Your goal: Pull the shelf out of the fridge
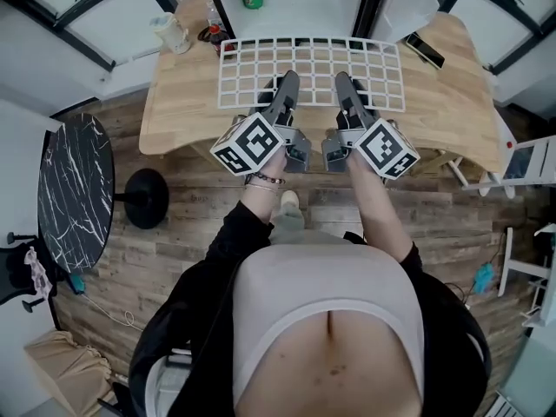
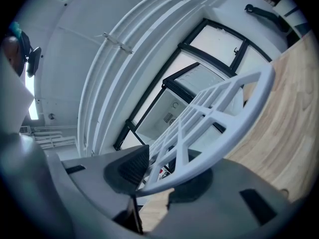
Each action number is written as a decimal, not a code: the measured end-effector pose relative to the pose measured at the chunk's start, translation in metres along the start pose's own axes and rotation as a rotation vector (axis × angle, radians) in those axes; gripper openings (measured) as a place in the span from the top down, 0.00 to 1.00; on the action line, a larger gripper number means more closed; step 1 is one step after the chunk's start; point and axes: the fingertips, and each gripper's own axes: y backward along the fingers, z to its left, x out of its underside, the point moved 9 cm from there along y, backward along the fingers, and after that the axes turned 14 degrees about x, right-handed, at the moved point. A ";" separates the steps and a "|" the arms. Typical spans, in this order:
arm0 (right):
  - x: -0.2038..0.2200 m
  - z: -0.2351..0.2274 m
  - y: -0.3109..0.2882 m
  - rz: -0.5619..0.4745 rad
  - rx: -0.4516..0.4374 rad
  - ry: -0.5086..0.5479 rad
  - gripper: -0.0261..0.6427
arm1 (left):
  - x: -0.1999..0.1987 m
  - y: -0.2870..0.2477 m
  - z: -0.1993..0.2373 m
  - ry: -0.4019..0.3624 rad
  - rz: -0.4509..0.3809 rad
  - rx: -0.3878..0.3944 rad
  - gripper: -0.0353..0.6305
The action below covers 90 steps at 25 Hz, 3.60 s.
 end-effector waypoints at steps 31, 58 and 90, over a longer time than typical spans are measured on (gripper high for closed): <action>-0.017 -0.005 0.139 0.014 -0.059 -0.001 0.76 | 0.059 0.079 -0.116 -0.010 -0.069 -0.010 0.75; 0.071 0.054 0.303 -0.034 0.012 -0.032 0.77 | 0.073 0.242 -0.175 0.037 0.005 0.052 0.76; 0.065 0.071 0.379 -0.030 -0.032 0.033 0.75 | 0.090 0.293 -0.241 0.020 -0.040 0.039 0.76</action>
